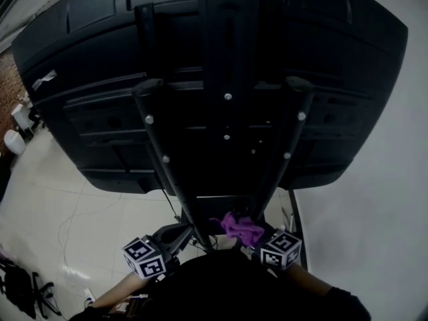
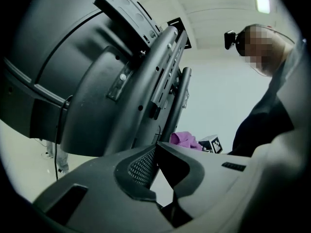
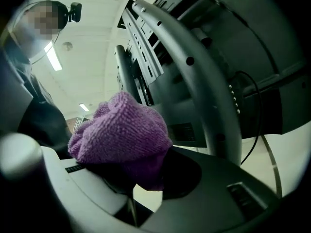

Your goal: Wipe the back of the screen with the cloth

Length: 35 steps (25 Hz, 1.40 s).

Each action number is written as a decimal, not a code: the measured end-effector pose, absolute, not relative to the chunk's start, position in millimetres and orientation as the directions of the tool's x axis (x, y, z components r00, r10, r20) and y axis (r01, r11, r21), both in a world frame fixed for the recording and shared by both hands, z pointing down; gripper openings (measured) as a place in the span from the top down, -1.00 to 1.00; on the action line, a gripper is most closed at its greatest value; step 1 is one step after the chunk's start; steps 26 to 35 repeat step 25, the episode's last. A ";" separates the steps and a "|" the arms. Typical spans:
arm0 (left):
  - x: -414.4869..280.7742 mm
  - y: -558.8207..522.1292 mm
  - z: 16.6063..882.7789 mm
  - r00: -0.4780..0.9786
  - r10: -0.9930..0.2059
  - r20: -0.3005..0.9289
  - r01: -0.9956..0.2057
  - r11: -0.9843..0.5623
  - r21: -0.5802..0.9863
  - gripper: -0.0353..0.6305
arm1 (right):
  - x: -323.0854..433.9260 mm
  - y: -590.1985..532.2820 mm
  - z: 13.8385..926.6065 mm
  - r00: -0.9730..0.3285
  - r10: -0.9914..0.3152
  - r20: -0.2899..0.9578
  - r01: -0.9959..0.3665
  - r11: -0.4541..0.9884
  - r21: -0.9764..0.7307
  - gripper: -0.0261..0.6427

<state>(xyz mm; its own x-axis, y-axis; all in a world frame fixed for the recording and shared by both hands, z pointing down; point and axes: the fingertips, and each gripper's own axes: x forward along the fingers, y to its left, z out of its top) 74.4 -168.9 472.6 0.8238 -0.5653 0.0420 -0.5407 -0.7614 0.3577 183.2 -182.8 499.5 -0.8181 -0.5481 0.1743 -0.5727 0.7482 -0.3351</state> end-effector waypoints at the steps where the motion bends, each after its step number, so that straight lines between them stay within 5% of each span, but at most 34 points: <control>1: 69.7 -169.8 473.2 0.818 -0.574 0.036 -0.545 -0.755 0.364 0.91 | 180.3 -183.5 499.2 -0.818 -0.548 0.175 -0.573 0.749 -0.333 0.67; 35: 80.0 -167.3 471.0 0.830 -0.558 0.024 -0.524 -0.764 0.376 0.91 | 183.0 -179.6 489.0 -0.823 -0.545 0.162 -0.565 0.756 -0.330 0.67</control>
